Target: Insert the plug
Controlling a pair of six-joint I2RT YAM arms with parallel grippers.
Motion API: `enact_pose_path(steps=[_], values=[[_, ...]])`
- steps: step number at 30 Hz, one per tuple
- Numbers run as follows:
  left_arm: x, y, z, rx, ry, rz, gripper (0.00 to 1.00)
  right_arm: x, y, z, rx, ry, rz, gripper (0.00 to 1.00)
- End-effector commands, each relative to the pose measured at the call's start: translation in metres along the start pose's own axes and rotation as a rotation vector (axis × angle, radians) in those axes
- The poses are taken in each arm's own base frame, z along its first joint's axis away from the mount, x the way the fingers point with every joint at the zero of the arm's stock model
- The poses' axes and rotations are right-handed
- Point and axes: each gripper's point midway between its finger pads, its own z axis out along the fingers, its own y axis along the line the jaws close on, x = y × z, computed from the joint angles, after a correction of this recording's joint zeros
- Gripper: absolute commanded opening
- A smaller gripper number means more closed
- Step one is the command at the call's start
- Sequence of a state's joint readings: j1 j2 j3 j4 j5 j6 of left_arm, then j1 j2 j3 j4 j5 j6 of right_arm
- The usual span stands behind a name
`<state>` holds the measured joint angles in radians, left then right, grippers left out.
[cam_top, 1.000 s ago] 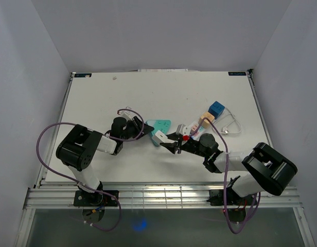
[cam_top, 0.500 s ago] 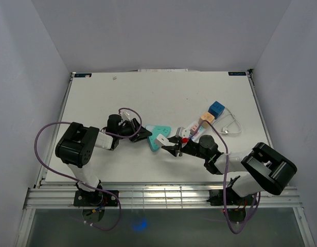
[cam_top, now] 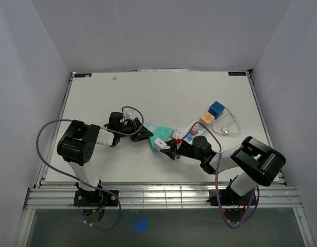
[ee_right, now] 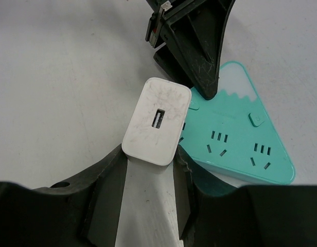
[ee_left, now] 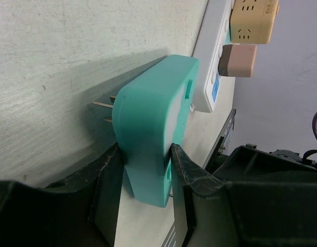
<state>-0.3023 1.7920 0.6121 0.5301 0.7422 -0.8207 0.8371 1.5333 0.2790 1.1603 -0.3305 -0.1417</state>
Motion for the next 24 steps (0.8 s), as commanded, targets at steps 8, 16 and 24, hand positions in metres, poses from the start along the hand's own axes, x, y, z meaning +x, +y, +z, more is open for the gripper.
enact_pose_path(steps=[8, 16, 24], values=[[0.04, 0.054, -0.001, -0.195, 0.089, -0.053, 0.36, -0.035, -0.016, 0.014, 0.064, -0.111, -0.068, 0.08], [0.04, 0.054, 0.0, -0.193, 0.095, -0.057, 0.36, -0.03, -0.021, 0.016, 0.086, -0.105, -0.065, 0.08], [0.039, 0.055, 0.0, -0.197, 0.092, -0.059, 0.36, -0.024, -0.022, 0.018, 0.091, -0.085, -0.058, 0.08]])
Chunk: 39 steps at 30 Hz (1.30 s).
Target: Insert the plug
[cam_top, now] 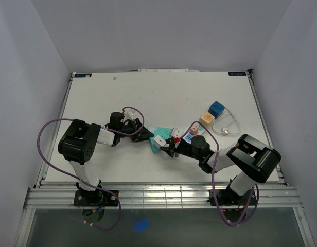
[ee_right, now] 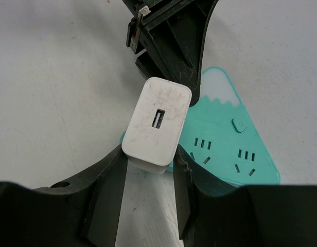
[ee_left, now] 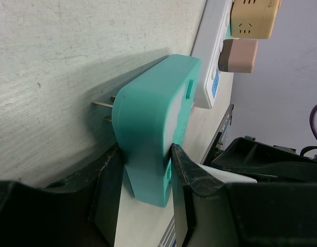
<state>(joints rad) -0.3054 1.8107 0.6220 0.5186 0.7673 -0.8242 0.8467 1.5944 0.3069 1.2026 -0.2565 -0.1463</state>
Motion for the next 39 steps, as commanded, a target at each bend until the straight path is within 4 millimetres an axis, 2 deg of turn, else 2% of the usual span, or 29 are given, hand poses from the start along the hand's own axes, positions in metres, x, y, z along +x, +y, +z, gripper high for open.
enact_pose_path(steps=[1, 5, 16, 22, 26, 33, 37, 39], values=[[0.034, 0.055, -0.002, -0.204, 0.06, -0.048, 0.36, -0.026, -0.008, 0.009, 0.023, -0.084, -0.046, 0.08], [0.033, 0.054, -0.001, -0.202, 0.06, -0.045, 0.36, -0.023, -0.01, 0.009, 0.032, -0.066, -0.042, 0.08], [0.032, 0.052, -0.001, -0.198, 0.057, -0.046, 0.36, 0.007, -0.008, 0.009, 0.057, 0.035, -0.008, 0.08], [0.031, 0.053, -0.001, -0.207, 0.053, -0.05, 0.36, 0.013, -0.009, 0.006, 0.097, 0.05, -0.021, 0.08], [0.032, 0.053, -0.001, -0.206, 0.057, -0.061, 0.36, 0.025, -0.01, 0.005, 0.12, 0.092, -0.017, 0.08], [0.031, 0.051, -0.002, -0.202, 0.051, -0.058, 0.36, 0.043, -0.011, 0.011, 0.14, 0.157, -0.004, 0.08], [0.031, 0.05, -0.003, -0.205, 0.045, -0.06, 0.36, 0.041, -0.013, 0.009, 0.159, 0.159, 0.007, 0.08], [0.03, 0.05, -0.003, -0.206, 0.044, -0.062, 0.36, 0.036, -0.013, 0.008, 0.16, 0.143, 0.009, 0.13]])
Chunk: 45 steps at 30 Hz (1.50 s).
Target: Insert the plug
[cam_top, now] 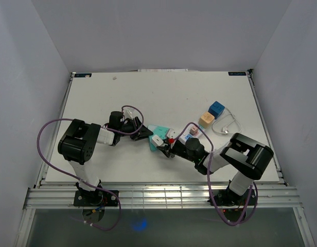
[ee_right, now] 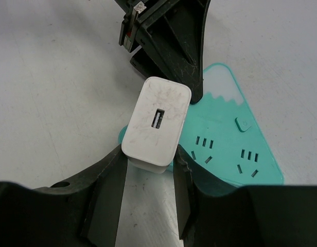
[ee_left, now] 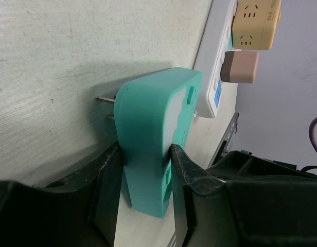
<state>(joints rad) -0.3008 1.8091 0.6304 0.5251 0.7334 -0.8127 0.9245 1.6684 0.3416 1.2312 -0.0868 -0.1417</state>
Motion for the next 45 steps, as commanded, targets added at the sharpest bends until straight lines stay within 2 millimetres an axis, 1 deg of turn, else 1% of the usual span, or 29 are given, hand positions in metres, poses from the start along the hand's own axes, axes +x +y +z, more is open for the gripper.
enact_pose_path(steps=[1, 3, 4, 6, 7, 8, 10, 14, 18, 20, 21, 23, 24, 25, 27, 29, 30, 32, 33, 35, 36, 39, 42, 45], values=[[0.041, 0.048, -0.004, -0.191, 0.083, -0.08, 0.36, 0.025, -0.013, -0.005, 0.073, 0.107, 0.009, 0.21], [0.04, 0.048, -0.004, -0.19, 0.084, -0.078, 0.36, 0.02, -0.013, -0.005, 0.075, 0.095, 0.012, 0.29], [0.041, 0.048, -0.003, -0.19, 0.088, -0.081, 0.36, 0.016, -0.013, -0.005, 0.075, 0.085, 0.022, 0.37], [0.041, 0.048, -0.003, -0.186, 0.091, -0.078, 0.36, 0.012, -0.014, -0.004, 0.079, 0.076, 0.032, 0.45], [0.041, 0.048, -0.002, -0.184, 0.093, -0.077, 0.36, 0.006, -0.015, -0.004, 0.081, 0.059, 0.031, 0.52], [0.041, 0.047, -0.001, -0.178, 0.102, -0.077, 0.36, 0.003, -0.021, -0.005, 0.116, 0.051, 0.031, 0.55], [0.043, 0.049, 0.0, -0.175, 0.111, -0.084, 0.36, -0.005, -0.022, -0.008, 0.125, 0.019, 0.03, 0.6], [0.042, 0.05, 0.001, -0.173, 0.115, -0.083, 0.36, -0.016, -0.023, -0.01, 0.123, -0.015, 0.025, 0.66], [0.042, 0.05, 0.0, -0.177, 0.113, -0.078, 0.36, -0.026, -0.022, -0.01, 0.115, -0.047, 0.021, 0.69], [0.04, 0.05, 0.0, -0.177, 0.11, -0.076, 0.36, -0.028, -0.022, -0.011, 0.112, -0.052, 0.021, 0.73], [0.041, 0.05, 0.0, -0.179, 0.113, -0.079, 0.36, -0.032, -0.022, -0.012, 0.114, -0.063, 0.02, 0.76], [0.041, 0.05, 0.001, -0.178, 0.113, -0.078, 0.36, -0.037, -0.022, -0.015, 0.114, -0.078, 0.018, 0.78], [0.042, 0.05, 0.001, -0.177, 0.116, -0.08, 0.36, -0.043, -0.022, -0.017, 0.115, -0.096, 0.016, 0.78], [0.041, 0.05, 0.0, -0.177, 0.114, -0.08, 0.36, -0.046, -0.016, -0.018, 0.081, -0.105, 0.013, 0.78], [0.041, 0.05, 0.001, -0.176, 0.114, -0.081, 0.36, -0.055, -0.017, -0.022, 0.081, -0.126, 0.001, 0.79], [0.041, 0.05, 0.0, -0.176, 0.115, -0.08, 0.36, -0.057, -0.015, -0.026, 0.073, -0.133, -0.009, 0.79], [0.041, 0.05, 0.0, -0.177, 0.114, -0.08, 0.36, -0.062, -0.015, -0.027, 0.069, -0.146, -0.016, 0.79], [0.041, 0.049, 0.001, -0.173, 0.116, -0.082, 0.36, -0.065, -0.012, -0.028, 0.055, -0.154, -0.02, 0.77], [0.042, 0.05, 0.001, -0.175, 0.118, -0.082, 0.36, -0.068, -0.012, -0.028, 0.051, -0.162, -0.021, 0.7], [0.041, 0.049, 0.001, -0.173, 0.117, -0.08, 0.36, -0.068, -0.012, -0.026, 0.049, -0.155, -0.011, 0.6], [0.041, 0.05, 0.0, -0.174, 0.115, -0.082, 0.36, -0.071, -0.012, -0.023, 0.047, -0.157, -0.011, 0.51], [0.041, 0.049, 0.0, -0.173, 0.114, -0.078, 0.36, -0.07, -0.011, -0.018, 0.038, -0.144, -0.005, 0.37], [0.041, 0.049, 0.0, -0.174, 0.113, -0.078, 0.36, -0.065, -0.009, -0.015, 0.028, -0.124, 0.004, 0.3], [0.041, 0.049, 0.0, -0.172, 0.116, -0.081, 0.36, -0.062, -0.01, -0.012, 0.026, -0.115, 0.007, 0.27]])
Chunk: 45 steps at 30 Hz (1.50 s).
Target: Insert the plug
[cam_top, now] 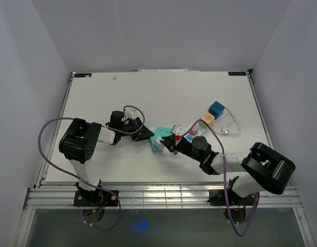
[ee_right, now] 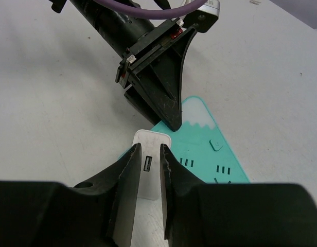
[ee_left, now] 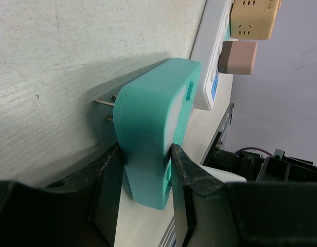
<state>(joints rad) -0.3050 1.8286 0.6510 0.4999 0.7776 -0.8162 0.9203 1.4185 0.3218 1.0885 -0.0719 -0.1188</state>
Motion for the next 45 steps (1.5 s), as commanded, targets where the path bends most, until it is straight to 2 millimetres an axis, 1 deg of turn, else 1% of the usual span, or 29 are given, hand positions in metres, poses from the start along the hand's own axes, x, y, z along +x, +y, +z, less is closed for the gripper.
enact_pose_path(steps=[1, 5, 7, 8, 9, 14, 16, 17, 19, 20, 21, 22, 23, 24, 25, 26, 29, 32, 37, 40, 41, 43, 44, 45], values=[[0.034, 0.052, -0.001, -0.19, 0.067, -0.069, 0.36, -0.014, -0.002, 0.01, -0.006, -0.033, -0.004, 0.27], [0.034, 0.052, -0.001, -0.188, 0.066, -0.067, 0.36, -0.018, -0.002, 0.01, -0.003, -0.041, -0.005, 0.27], [0.034, 0.052, -0.001, -0.188, 0.066, -0.067, 0.36, -0.032, -0.006, 0.004, 0.013, -0.083, -0.011, 0.26], [0.034, 0.052, -0.001, -0.189, 0.065, -0.067, 0.36, -0.033, -0.005, -0.001, 0.014, -0.091, -0.012, 0.26], [0.034, 0.052, -0.001, -0.189, 0.067, -0.068, 0.36, -0.048, -0.006, -0.005, 0.018, -0.136, -0.02, 0.25], [0.034, 0.052, -0.001, -0.19, 0.067, -0.069, 0.36, -0.078, -0.008, -0.028, 0.035, -0.239, -0.051, 0.22], [0.034, 0.053, -0.001, -0.191, 0.066, -0.069, 0.36, -0.072, -0.01, -0.03, 0.05, -0.224, -0.047, 0.2], [0.034, 0.053, -0.001, -0.191, 0.066, -0.069, 0.36, -0.064, -0.01, -0.028, 0.05, -0.201, -0.043, 0.19], [0.034, 0.053, -0.001, -0.191, 0.066, -0.069, 0.36, -0.056, -0.008, -0.02, 0.034, -0.173, -0.035, 0.17], [0.035, 0.052, -0.001, -0.19, 0.069, -0.068, 0.36, -0.048, -0.006, -0.014, 0.02, -0.142, -0.027, 0.16], [0.035, 0.053, -0.001, -0.191, 0.068, -0.07, 0.36, -0.024, -0.003, -0.006, 0.008, -0.066, -0.01, 0.14], [0.034, 0.052, -0.001, -0.19, 0.067, -0.069, 0.36, -0.024, -0.003, 0.006, 0.001, -0.048, 0.0, 0.13], [0.034, 0.053, -0.001, -0.191, 0.067, -0.067, 0.36, 0.002, 0.0, 0.015, -0.015, 0.034, 0.018, 0.11], [0.034, 0.053, -0.001, -0.192, 0.067, -0.07, 0.36, 0.018, 0.002, 0.018, -0.027, 0.103, 0.034, 0.09], [0.035, 0.053, -0.001, -0.193, 0.068, -0.071, 0.36, 0.017, 0.002, 0.026, -0.025, 0.113, 0.054, 0.08], [0.034, 0.053, -0.001, -0.192, 0.067, -0.068, 0.36, 0.028, 0.004, 0.028, -0.032, 0.139, 0.067, 0.08], [0.034, 0.053, -0.001, -0.191, 0.068, -0.07, 0.36, 0.027, 0.002, 0.028, -0.018, 0.129, 0.072, 0.08], [0.034, 0.053, -0.001, -0.191, 0.068, -0.072, 0.36, 0.018, -0.002, 0.022, -0.001, 0.103, 0.063, 0.08], [0.034, 0.051, -0.001, -0.19, 0.064, -0.068, 0.36, 0.008, -0.001, 0.019, -0.001, 0.071, 0.057, 0.08], [0.034, 0.051, -0.002, -0.191, 0.063, -0.068, 0.36, -0.001, -0.003, 0.016, 0.002, 0.044, 0.045, 0.08], [0.034, 0.052, -0.002, -0.192, 0.062, -0.07, 0.36, -0.014, -0.003, 0.014, 0.0, 0.01, 0.038, 0.08], [0.034, 0.052, -0.001, -0.191, 0.064, -0.071, 0.36, -0.027, -0.003, 0.008, -0.003, -0.031, 0.023, 0.09], [0.034, 0.052, -0.001, -0.19, 0.067, -0.072, 0.36, -0.045, -0.004, 0.003, -0.001, -0.081, 0.015, 0.09], [0.034, 0.052, -0.001, -0.189, 0.066, -0.073, 0.36, -0.055, -0.004, 0.0, 0.001, -0.115, 0.009, 0.1]])
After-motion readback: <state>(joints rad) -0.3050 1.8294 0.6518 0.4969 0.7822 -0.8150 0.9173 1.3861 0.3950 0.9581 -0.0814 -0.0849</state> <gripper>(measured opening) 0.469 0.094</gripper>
